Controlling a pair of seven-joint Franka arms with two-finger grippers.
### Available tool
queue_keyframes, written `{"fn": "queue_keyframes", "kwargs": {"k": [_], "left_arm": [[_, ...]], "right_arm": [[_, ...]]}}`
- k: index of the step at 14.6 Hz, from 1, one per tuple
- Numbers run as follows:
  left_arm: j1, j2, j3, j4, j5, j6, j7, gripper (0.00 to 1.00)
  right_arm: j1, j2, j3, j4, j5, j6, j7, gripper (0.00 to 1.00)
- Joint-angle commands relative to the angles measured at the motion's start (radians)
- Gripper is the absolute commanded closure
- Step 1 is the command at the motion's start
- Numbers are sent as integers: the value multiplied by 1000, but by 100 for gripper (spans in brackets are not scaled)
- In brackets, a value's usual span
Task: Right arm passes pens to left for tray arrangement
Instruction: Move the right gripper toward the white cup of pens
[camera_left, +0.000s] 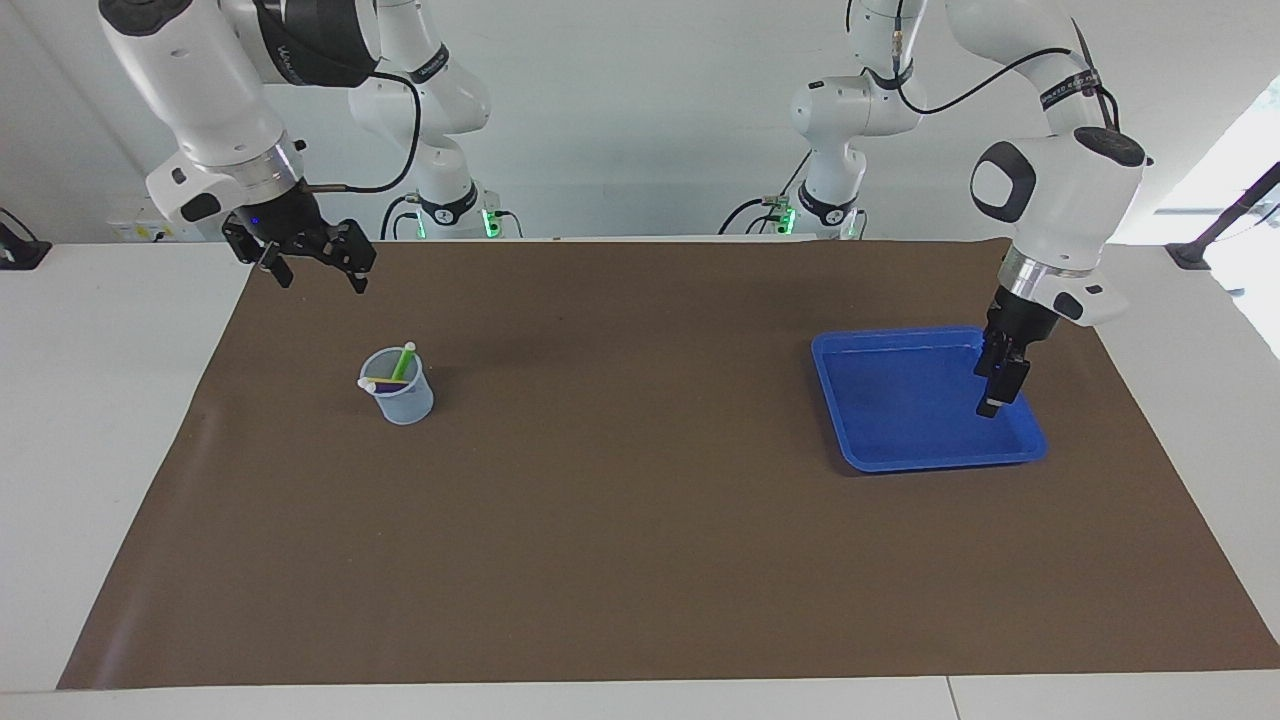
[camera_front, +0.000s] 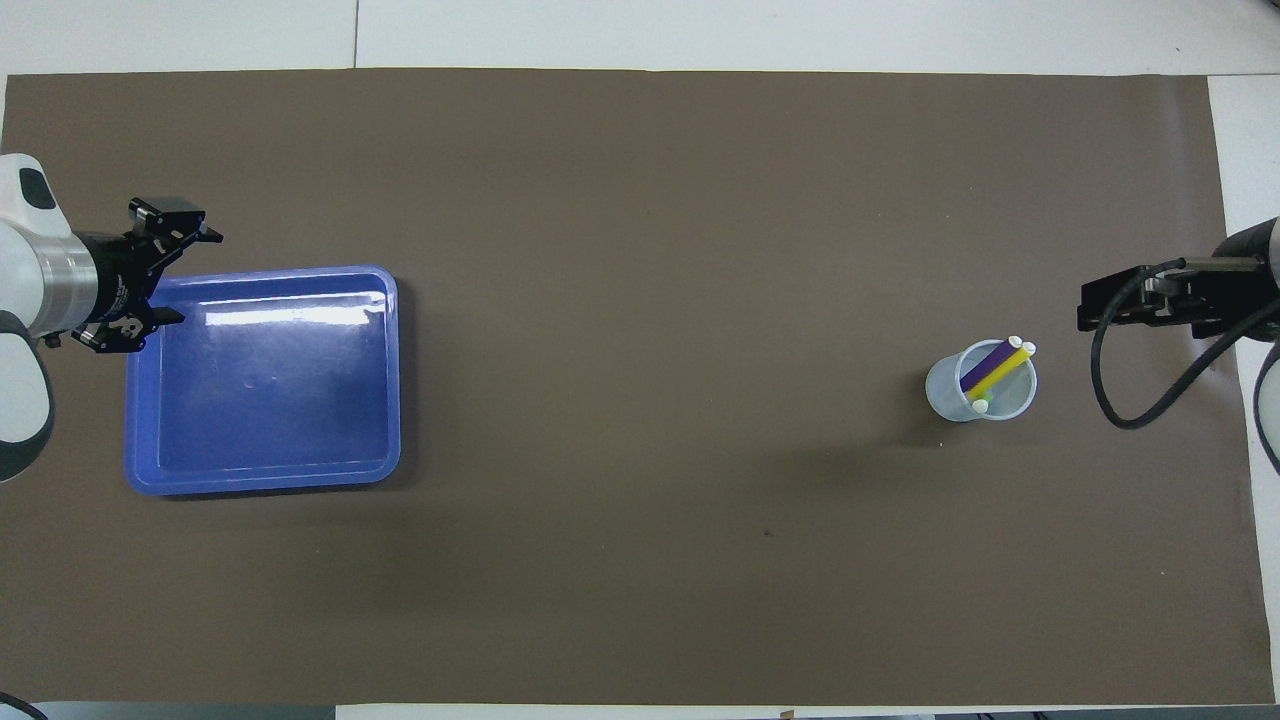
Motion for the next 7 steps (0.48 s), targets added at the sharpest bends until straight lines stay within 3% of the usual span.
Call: {"fn": "queue_keyframes", "kwargs": {"k": [1, 7], "left_arm": [[3, -1, 4, 29, -12, -81, 153, 0], [3, -4, 4, 29, -12, -125, 262, 0]], "right_arm": [[-5, -33, -1, -49, 8, 32, -38, 0], [-5, -40, 1, -60, 9, 36, -82, 0]]}}
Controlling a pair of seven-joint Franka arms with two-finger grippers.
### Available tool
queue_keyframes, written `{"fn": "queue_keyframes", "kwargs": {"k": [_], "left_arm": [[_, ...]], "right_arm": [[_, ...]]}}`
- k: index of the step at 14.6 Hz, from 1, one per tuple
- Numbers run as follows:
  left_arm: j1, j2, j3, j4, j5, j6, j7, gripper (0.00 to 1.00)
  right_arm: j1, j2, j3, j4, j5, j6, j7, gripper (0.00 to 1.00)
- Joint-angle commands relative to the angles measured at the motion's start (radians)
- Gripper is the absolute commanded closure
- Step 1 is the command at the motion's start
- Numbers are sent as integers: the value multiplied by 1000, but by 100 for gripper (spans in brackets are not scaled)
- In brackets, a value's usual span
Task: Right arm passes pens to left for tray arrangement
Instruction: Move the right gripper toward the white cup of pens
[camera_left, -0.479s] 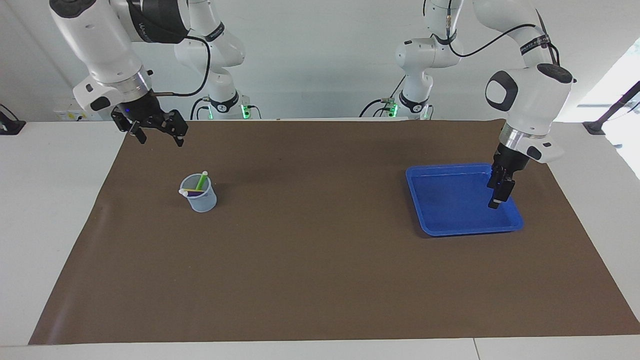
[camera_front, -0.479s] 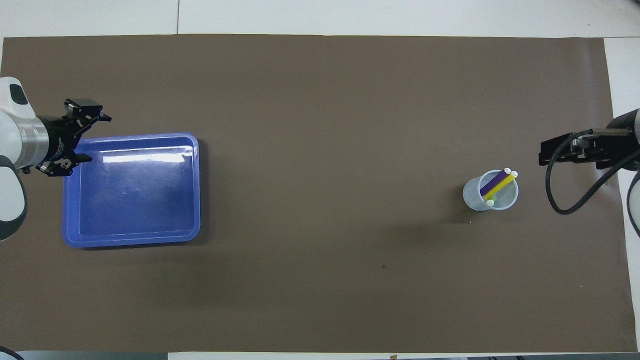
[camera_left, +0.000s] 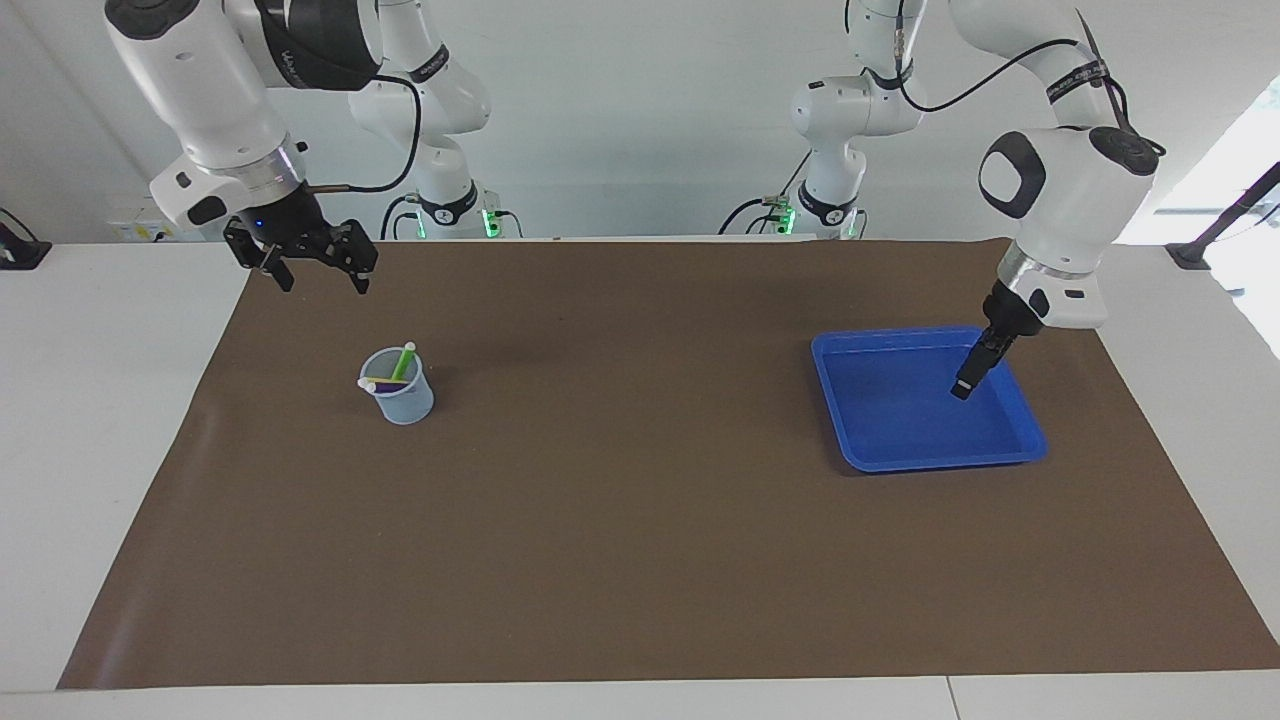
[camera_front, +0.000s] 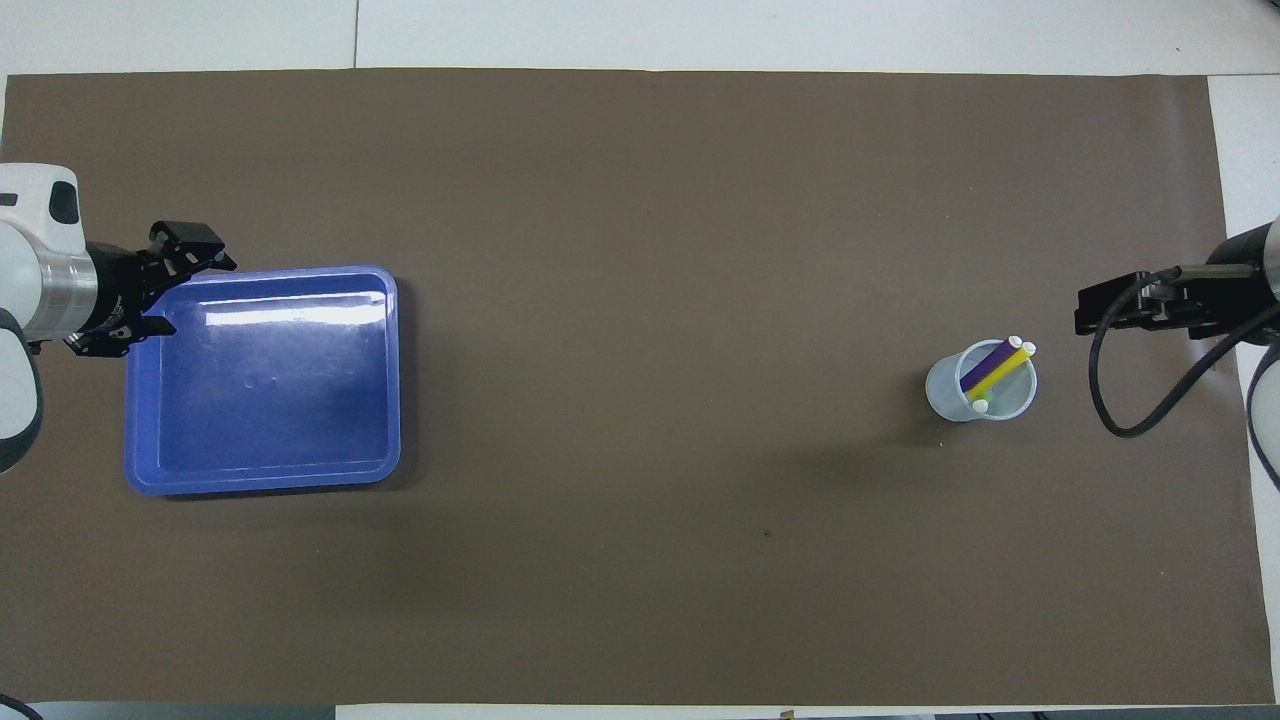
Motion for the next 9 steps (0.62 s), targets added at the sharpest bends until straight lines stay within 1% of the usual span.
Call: {"fn": "queue_keyframes", "kwargs": {"k": [1, 3, 5, 7, 9], "left_arm": [[2, -4, 3, 18, -12, -54, 77, 0], [5, -4, 3, 41, -12, -113, 171, 0], [8, -1, 3, 67, -12, -169, 249, 0], [8, -1, 3, 76, -10, -206, 314, 0], [8, 1, 6, 93, -9, -245, 371, 0]], "right_arm": [[-5, -30, 1, -40, 18, 27, -154, 0], [-6, -30, -4, -44, 29, 47, -354, 0], [-11, -33, -21, -63, 96, 54, -578, 0], [-11, -33, -65, -78, 140, 47, -815, 0], [-14, -22, -75, -84, 157, 38, -972, 0]]}}
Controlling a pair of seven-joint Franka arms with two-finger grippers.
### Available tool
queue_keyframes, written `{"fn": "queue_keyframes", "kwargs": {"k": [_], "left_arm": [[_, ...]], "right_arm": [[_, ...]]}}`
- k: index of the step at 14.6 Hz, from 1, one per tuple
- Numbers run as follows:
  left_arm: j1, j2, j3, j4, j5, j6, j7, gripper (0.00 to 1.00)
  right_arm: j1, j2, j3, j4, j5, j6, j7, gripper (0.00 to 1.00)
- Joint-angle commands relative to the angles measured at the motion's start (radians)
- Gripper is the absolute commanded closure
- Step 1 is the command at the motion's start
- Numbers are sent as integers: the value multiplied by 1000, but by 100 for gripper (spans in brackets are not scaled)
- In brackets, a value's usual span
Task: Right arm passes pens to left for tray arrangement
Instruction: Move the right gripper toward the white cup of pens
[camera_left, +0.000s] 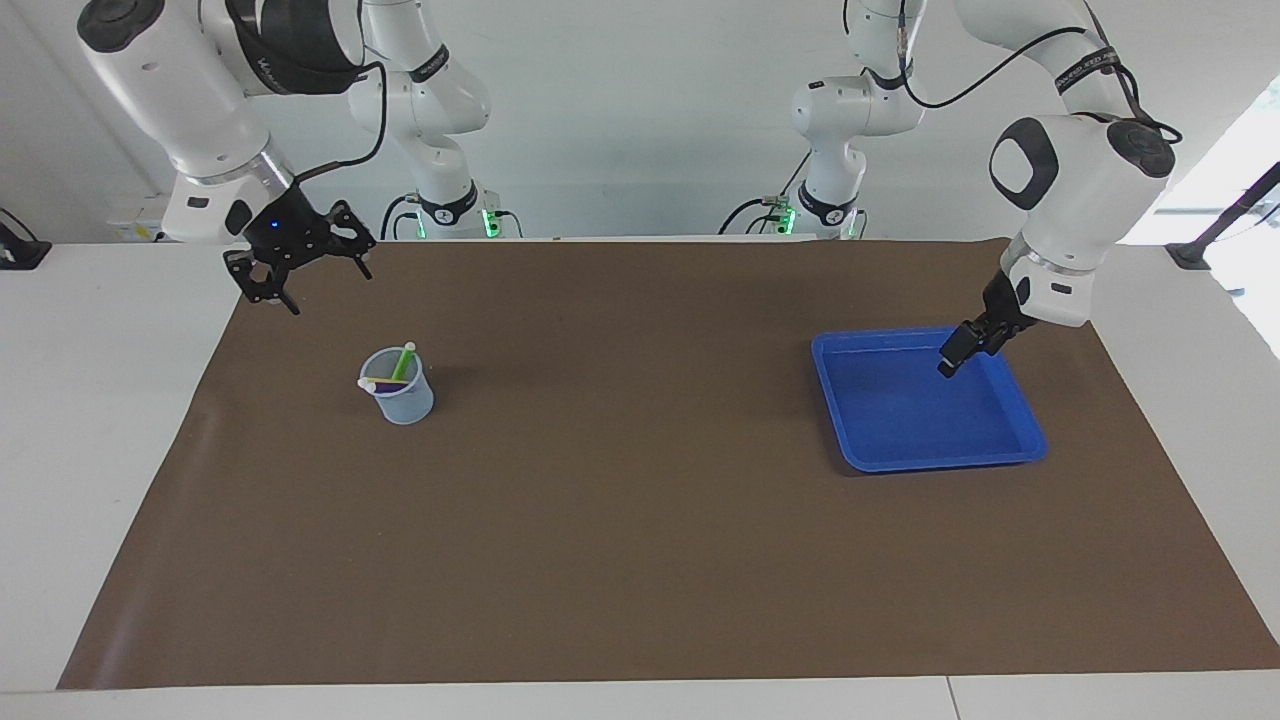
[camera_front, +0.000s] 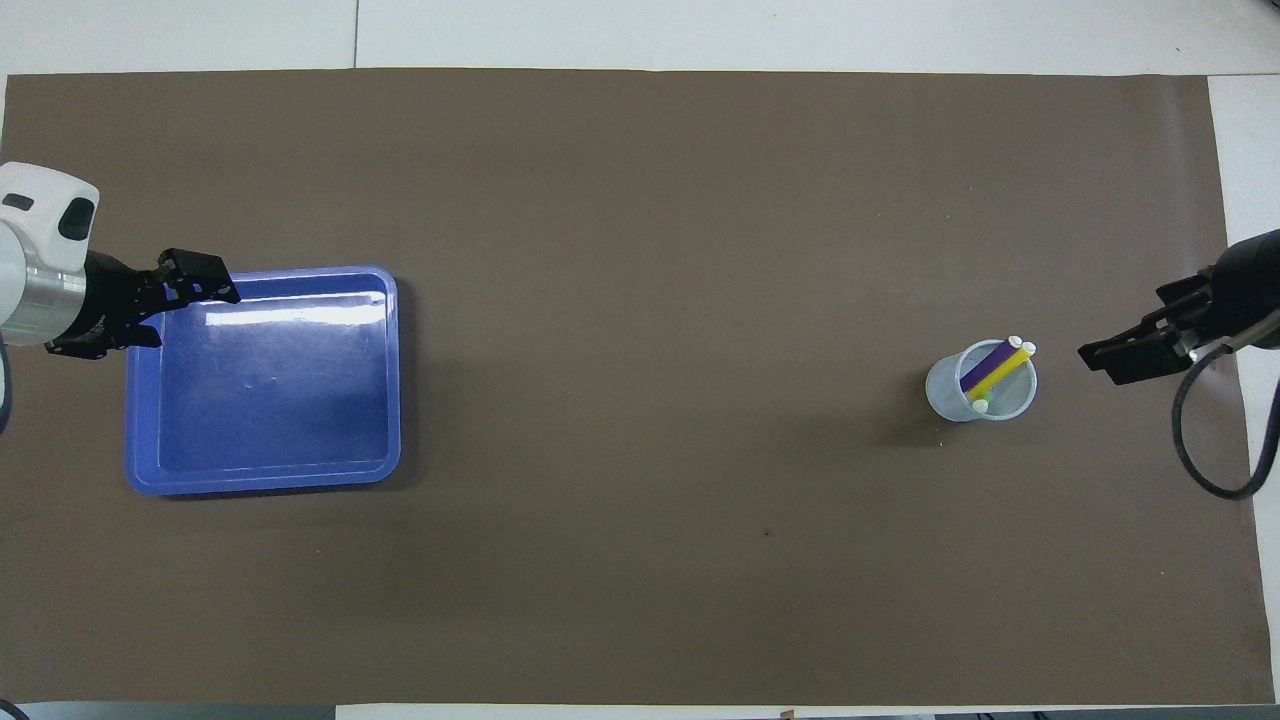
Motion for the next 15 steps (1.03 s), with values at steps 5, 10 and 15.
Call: {"fn": "queue_keyframes", "kwargs": {"k": [5, 10, 15], "left_arm": [[6, 3, 4, 30, -9, -67, 99, 0], [6, 1, 4, 27, -9, -56, 98, 0], [6, 1, 1, 24, -9, -47, 98, 0]], "right_arm": [[-17, 138, -65, 5, 136, 20, -409, 0], [-19, 280, -65, 68, 173, 49, -430, 3], [-6, 313, -56, 45, 182, 83, -457, 8]]}}
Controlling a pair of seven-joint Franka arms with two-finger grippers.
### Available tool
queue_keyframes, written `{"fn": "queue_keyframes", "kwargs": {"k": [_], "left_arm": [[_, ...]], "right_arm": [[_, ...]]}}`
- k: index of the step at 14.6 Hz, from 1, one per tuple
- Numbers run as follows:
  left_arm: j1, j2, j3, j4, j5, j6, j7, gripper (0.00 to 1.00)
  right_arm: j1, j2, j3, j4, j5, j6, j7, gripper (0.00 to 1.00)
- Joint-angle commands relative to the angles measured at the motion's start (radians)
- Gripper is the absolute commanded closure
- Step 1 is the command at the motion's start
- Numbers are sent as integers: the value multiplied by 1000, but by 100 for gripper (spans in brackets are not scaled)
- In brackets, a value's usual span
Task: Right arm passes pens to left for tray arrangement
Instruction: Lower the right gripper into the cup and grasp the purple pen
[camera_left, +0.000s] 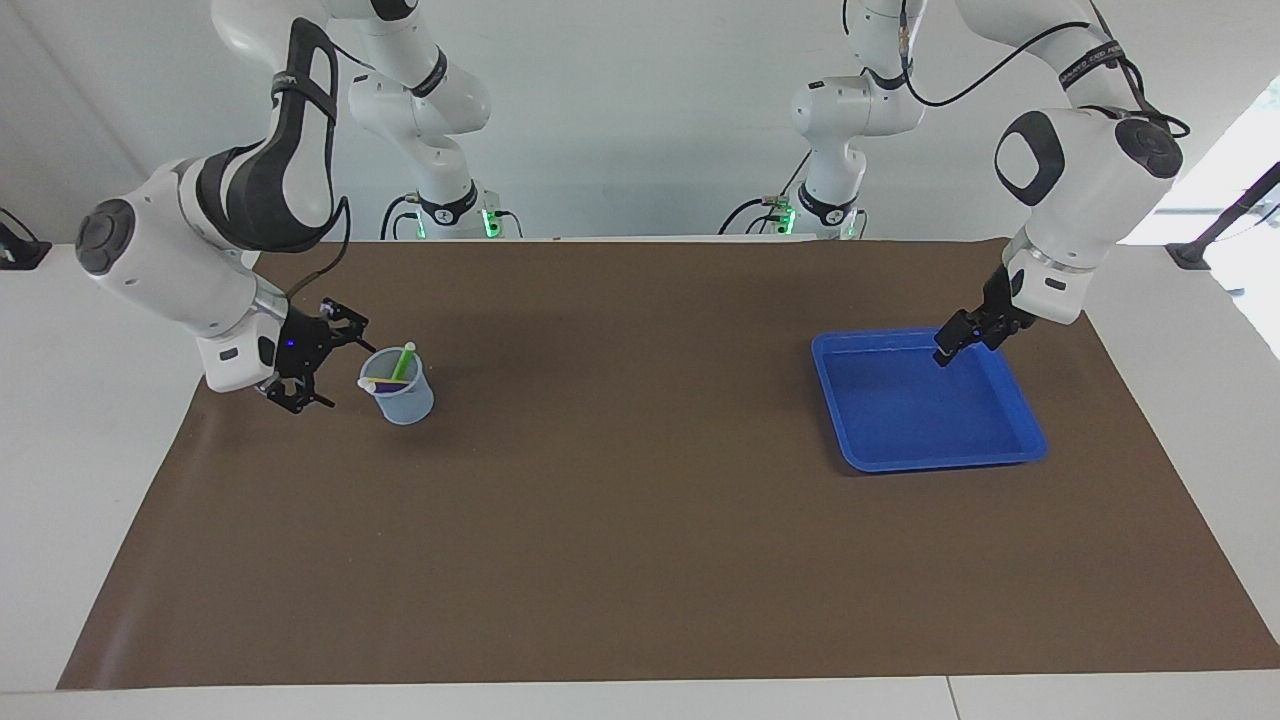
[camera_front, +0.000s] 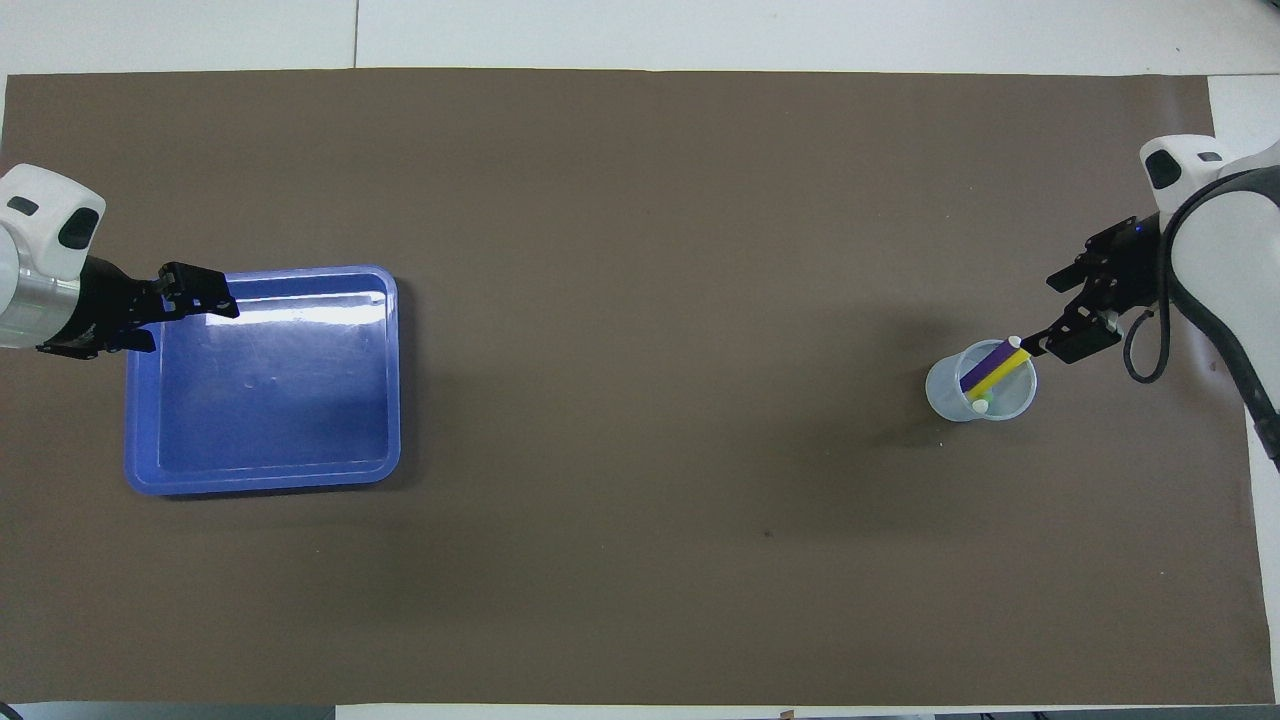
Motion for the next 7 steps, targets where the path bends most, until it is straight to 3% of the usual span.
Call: {"fn": "queue_keyframes", "kwargs": {"k": [1, 7], "left_arm": [[6, 1, 2, 10, -9, -4, 17, 0], [6, 1, 2, 7, -9, 7, 16, 0]], "right_arm": [[-5, 7, 6, -12, 45, 16, -61, 8], [0, 13, 6, -64, 88, 27, -124, 11]]}}
